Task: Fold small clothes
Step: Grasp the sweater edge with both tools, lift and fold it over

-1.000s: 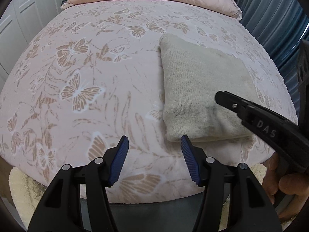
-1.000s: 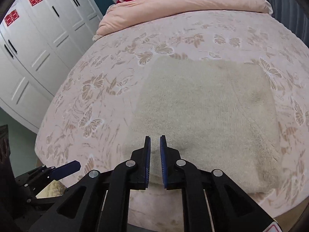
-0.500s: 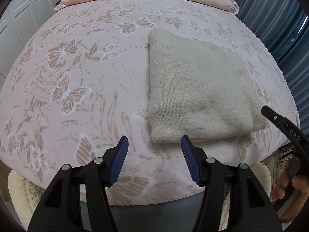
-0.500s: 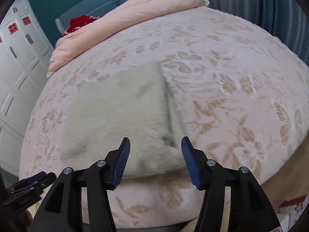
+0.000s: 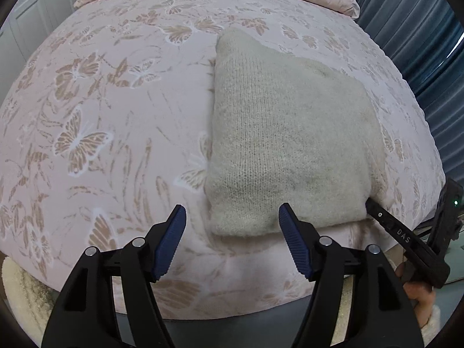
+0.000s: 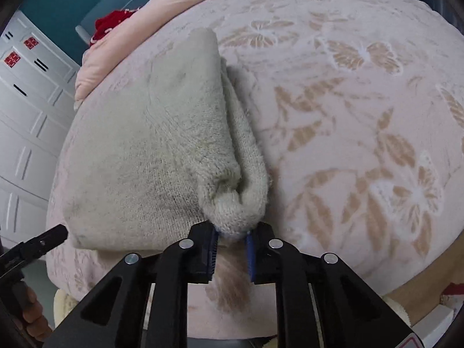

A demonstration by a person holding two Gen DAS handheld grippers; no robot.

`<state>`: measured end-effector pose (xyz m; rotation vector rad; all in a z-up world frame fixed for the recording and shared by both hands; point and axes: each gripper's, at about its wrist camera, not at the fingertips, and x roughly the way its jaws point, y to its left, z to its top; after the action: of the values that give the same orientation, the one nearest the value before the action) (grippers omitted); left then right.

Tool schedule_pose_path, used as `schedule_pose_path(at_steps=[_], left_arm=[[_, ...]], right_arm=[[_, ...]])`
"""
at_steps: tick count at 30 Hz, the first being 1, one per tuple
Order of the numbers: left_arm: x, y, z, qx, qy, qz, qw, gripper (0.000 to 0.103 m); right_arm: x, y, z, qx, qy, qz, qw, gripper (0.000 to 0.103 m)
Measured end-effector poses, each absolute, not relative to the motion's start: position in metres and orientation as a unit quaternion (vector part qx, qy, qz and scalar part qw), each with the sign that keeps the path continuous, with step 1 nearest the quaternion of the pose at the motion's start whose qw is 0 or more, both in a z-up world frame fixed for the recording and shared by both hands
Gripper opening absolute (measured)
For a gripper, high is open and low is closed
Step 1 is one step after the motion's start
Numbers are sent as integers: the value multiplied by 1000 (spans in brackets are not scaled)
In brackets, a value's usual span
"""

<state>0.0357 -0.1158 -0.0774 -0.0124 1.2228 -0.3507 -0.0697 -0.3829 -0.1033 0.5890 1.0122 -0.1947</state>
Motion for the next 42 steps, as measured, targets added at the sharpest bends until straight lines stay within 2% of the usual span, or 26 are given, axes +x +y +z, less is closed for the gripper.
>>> schedule_pose_path(at_steps=[1,2,4,7,12,13,16,21,22,23,24,25,26,28,33,36,40,41,42], left_arm=[[40,-117,-80,-19,575,-172,799,66],[45,-116,-83,-38,580,-178,794,75],[56,-111,-87,-89,586,-183,784,86],[76,-108,-95,-129,590,-170,779,90],[103,-125,-114,-143,607,-176,762,93],[105,-128,-120,-153,613,-183,753,96],[112,-135,-139,-161,637,-174,733,98],[111,-142,-136,-154,641,-162,734,98],[110,-145,-132,-144,639,-162,738,94],[109,-148,-126,-132,636,-165,742,87],[106,-151,-119,-115,632,-169,748,82],[104,-152,-114,-102,629,-174,751,72],[101,-154,-107,-93,626,-183,752,63],[96,-154,-94,-76,623,-196,754,56],[66,-135,-78,-98,647,-227,721,53],[45,-123,-99,-110,671,-228,697,60],[40,-114,-130,-129,668,-204,703,91],[41,-114,-134,-135,668,-201,704,95],[44,-115,-136,-141,668,-204,702,96]], right_arm=[[-71,-384,-94,282,470,-90,832,38],[-73,-386,-84,282,461,-99,836,62],[-78,-390,-67,279,426,-112,853,77],[-70,-398,-70,301,426,-93,848,80],[-38,-403,-111,366,471,-56,801,81],[-34,-401,-118,378,472,-53,794,88],[-28,-395,-123,399,450,-59,797,98],[-14,-385,-124,402,446,-63,797,98],[-14,-384,-123,410,444,-56,794,91],[-13,-385,-122,417,442,-50,792,72],[-12,-385,-119,420,440,-47,792,63],[-13,-385,-116,421,439,-43,793,43],[-16,-387,-113,423,436,-41,794,37],[-24,-388,-100,426,425,-36,798,31],[-64,-378,-73,406,423,-34,809,30],[-90,-372,-84,407,446,-33,797,33],[-100,-371,-107,423,451,-51,784,58],[-98,-372,-107,422,452,-60,784,68],[-94,-372,-108,422,455,-67,781,70]])
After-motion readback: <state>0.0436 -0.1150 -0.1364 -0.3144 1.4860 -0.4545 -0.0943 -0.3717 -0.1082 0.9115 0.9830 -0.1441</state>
